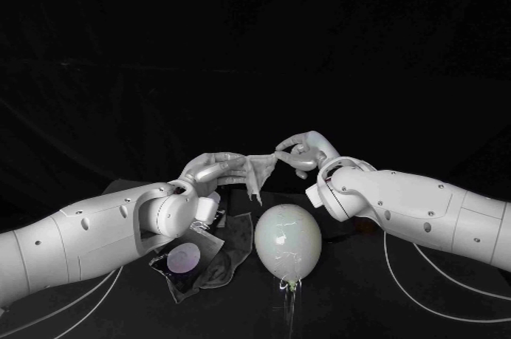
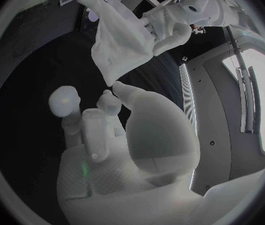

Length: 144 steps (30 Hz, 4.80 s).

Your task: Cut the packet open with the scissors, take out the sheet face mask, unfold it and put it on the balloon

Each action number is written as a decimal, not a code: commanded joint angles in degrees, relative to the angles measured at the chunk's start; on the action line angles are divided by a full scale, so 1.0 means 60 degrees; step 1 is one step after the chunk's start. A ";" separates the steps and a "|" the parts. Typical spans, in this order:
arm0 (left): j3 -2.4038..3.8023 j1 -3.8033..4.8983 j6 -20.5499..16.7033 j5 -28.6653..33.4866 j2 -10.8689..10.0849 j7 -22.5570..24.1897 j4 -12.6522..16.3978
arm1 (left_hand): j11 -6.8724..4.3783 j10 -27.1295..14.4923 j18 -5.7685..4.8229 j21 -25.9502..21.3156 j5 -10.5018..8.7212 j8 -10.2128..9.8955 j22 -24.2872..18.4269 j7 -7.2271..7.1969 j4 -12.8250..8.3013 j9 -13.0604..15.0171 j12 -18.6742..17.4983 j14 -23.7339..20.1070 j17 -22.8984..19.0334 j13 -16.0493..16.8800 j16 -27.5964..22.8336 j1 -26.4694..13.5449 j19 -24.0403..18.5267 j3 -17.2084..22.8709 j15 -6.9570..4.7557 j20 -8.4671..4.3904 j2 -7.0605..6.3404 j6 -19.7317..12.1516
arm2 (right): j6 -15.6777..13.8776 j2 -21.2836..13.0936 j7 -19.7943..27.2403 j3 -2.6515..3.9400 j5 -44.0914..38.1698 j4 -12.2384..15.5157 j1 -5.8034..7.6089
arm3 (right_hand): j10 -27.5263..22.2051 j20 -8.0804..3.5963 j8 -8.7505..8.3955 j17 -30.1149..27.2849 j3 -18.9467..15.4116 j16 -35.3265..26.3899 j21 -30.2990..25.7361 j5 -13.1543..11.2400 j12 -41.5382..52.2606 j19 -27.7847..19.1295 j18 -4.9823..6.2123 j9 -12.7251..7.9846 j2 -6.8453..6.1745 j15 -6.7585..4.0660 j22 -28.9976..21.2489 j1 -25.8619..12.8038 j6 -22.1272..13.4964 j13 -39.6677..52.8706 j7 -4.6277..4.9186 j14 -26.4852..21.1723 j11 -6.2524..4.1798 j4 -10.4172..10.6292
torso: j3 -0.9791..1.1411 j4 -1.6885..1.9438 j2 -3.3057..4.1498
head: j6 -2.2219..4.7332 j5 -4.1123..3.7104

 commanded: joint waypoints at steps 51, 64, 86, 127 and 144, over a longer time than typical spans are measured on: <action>0.0016 0.0010 -0.0637 0.0048 0.0037 -0.0029 0.0257 | -0.0095 0.0752 0.0064 0.0590 0.0023 -0.0033 0.0313 -0.0007 -0.0389 0.2837 -0.0516 0.0858 -0.0117 0.0033 -0.0706 -0.0021 0.0091 0.0125 -0.0137 -0.0213 -0.0060 0.0169 | -0.0903 0.0160 -0.1227 0.0000 -0.2021 0.1590 -0.0135 | 0.2059 -0.0006 -0.0314 0.2326 -0.1117 0.1136 0.2996 0.0039 0.3172 0.1818 -0.0376 -0.0464 -0.0206 -0.0175 0.1535 -0.0407 0.1218 0.1989 -0.0256 0.1026 -0.0226 0.0687 | -0.0001 -0.0002 -0.0001 | 0.0021 0.0008; 0.0017 0.0010 -0.0612 0.0046 0.0025 -0.0064 0.0319 | -0.0097 0.0770 0.0059 0.0632 0.0023 -0.0054 0.0341 -0.0011 -0.0402 0.2832 -0.0554 0.0880 -0.0121 0.0031 -0.0749 -0.0039 0.0073 0.0132 -0.0137 -0.0218 -0.0065 0.0190 | -0.0947 0.0267 -0.1297 0.0000 -0.2109 0.1520 -0.0143 | 0.2078 -0.0002 -0.0300 0.2352 -0.1204 0.1148 0.3032 0.0037 0.3211 0.1830 -0.0381 -0.0466 -0.0222 -0.0179 0.1544 -0.0445 0.1293 0.2023 -0.0276 0.1035 -0.0237 0.0764 | -0.0002 0.0003 0.0000 | 0.0024 -0.0007; 0.0017 0.0011 -0.0542 -0.0020 0.0031 -0.0142 0.0341 | -0.0103 0.0816 0.0050 0.0726 0.0022 -0.0110 0.0405 -0.0019 -0.0457 0.2810 -0.0636 0.0933 -0.0125 0.0029 -0.0840 -0.0063 0.0023 0.0129 -0.0144 -0.0232 -0.0103 0.0253 | -0.1086 0.0343 -0.1061 0.0001 -0.2035 0.1491 -0.0153 | 0.2549 -0.0286 0.0256 0.2515 -0.0392 0.1225 0.3669 0.0036 0.3749 0.2152 -0.0493 -0.0231 0.0749 -0.0538 0.1710 0.0911 0.2043 0.2490 -0.0741 0.1097 -0.0662 0.0162 | 0.0004 -0.0004 -0.0001 | 0.0006 0.0024; 0.0016 0.0012 -0.0607 -0.0043 0.0010 -0.0199 0.0269 | -0.0105 0.0833 0.0047 0.0765 0.0022 -0.0135 0.0432 -0.0023 -0.0466 0.2800 -0.0674 0.0953 -0.0128 0.0028 -0.0882 -0.0081 0.0001 0.0135 -0.0144 -0.0234 -0.0103 0.0280 | -0.0291 0.0194 -0.1203 0.0002 -0.1777 0.1483 -0.0179 | 0.2287 -0.0066 -0.0110 0.2515 -0.0717 0.1225 0.3122 0.0033 0.3359 0.1810 -0.0417 -0.0085 -0.0411 -0.0160 0.1541 -0.1082 0.0747 0.2341 -0.0220 0.1097 -0.0199 0.0670 | 0.0003 -0.0007 0.0004 | -0.0022 0.0008; 0.0016 0.0012 -0.0559 -0.0074 0.0034 -0.0225 0.0291 | -0.0106 0.0849 0.0046 0.0789 0.0023 -0.0149 0.0448 -0.0026 -0.0469 0.2796 -0.0693 0.0970 -0.0127 0.0028 -0.0902 -0.0091 -0.0008 0.0137 -0.0145 -0.0236 -0.0100 0.0295 | -0.0260 0.0380 -0.1143 0.0002 -0.1746 0.1369 -0.0179 | 0.2352 0.0007 -0.0163 0.2515 -0.0899 0.1225 0.3245 0.0032 0.3532 0.1860 -0.0418 -0.0095 -0.0189 -0.0159 0.1583 -0.0704 0.1067 0.2486 -0.0260 0.1097 -0.0222 0.0707 | -0.0002 0.0002 0.0000 | -0.0021 -0.0004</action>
